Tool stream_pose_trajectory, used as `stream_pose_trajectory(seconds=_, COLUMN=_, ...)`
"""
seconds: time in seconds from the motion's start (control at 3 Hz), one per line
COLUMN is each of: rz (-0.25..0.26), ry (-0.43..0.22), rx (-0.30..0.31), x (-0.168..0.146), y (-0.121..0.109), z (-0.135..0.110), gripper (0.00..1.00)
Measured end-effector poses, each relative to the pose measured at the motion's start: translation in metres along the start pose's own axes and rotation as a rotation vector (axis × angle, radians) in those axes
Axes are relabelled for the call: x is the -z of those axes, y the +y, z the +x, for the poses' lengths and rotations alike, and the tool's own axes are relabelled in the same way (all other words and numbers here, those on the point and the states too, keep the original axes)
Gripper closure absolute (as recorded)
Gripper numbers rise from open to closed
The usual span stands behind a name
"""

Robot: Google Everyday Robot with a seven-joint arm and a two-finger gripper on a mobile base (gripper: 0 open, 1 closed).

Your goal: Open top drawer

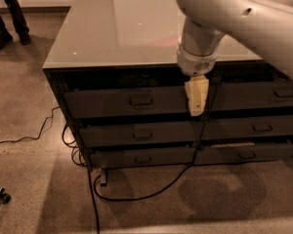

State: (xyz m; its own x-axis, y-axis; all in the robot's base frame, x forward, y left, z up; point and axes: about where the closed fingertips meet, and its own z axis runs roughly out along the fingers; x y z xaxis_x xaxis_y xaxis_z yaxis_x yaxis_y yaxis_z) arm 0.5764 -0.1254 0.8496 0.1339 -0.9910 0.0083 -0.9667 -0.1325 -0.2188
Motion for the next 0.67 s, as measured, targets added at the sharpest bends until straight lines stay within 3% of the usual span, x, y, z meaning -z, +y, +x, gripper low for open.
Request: stream_pose_trajectory(seconds=0.67, rz=-0.100, ry=-0.006, rx=0.011, x=-0.057, y=0.002, z=-0.012, gripper=0.00)
